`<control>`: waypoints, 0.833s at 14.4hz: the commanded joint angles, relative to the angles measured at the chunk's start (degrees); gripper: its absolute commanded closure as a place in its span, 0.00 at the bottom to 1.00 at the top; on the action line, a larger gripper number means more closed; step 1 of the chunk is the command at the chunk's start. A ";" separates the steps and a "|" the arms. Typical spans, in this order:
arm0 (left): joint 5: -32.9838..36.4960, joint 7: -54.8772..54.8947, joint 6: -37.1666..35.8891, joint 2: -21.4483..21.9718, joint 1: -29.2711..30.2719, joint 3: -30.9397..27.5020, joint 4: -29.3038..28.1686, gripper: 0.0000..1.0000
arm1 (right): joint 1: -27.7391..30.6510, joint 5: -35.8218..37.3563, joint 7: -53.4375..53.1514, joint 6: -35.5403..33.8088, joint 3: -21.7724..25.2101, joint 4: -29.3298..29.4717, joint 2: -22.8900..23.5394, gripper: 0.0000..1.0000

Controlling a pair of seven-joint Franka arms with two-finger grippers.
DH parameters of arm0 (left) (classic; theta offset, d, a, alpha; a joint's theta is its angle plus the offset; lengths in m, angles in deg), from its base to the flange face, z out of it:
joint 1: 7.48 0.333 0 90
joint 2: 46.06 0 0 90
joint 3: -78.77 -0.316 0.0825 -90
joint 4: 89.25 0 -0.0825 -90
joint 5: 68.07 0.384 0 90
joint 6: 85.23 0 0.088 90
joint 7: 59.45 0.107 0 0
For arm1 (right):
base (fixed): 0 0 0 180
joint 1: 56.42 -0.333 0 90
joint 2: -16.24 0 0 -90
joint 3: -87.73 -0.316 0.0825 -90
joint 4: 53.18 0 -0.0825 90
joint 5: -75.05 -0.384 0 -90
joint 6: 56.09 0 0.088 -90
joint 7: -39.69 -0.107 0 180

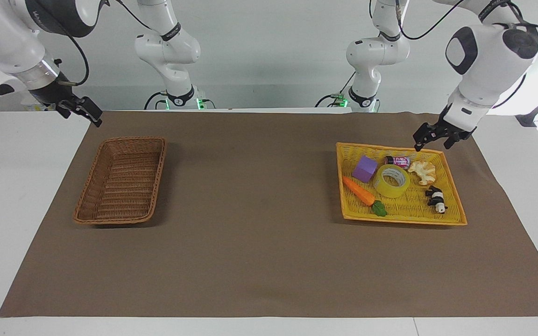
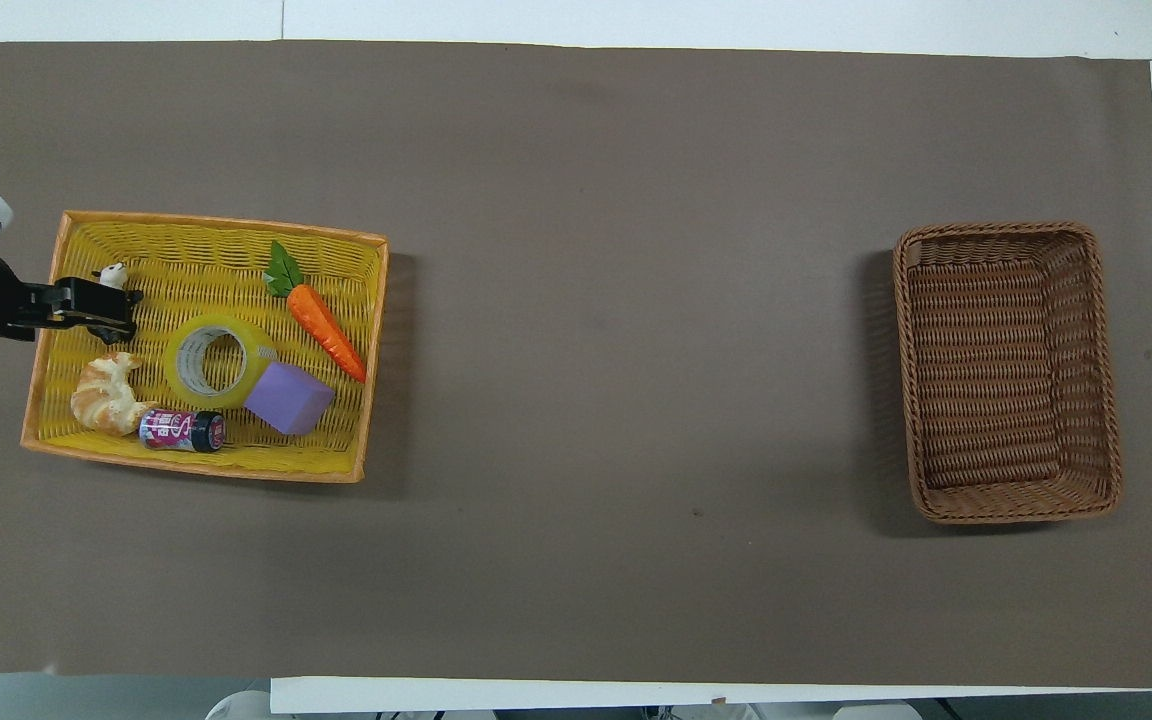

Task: Move tape to another basket
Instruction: 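Grasp the yellow tape roll with the left gripper and lift it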

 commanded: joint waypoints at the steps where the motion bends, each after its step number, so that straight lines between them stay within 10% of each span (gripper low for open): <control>1: 0.77 0.44 8.86 -0.17 -0.34 -0.28 -7.39 0.02 | 0.56 -0.14 1.13 -0.22 -0.39 -0.64 -0.65 0.00; 12: 0.77 5.71 19.79 -5.72 1.33 -0.46 -13.91 0.19 | 0.56 -0.14 1.13 -0.22 -0.39 -0.64 -0.57 0.00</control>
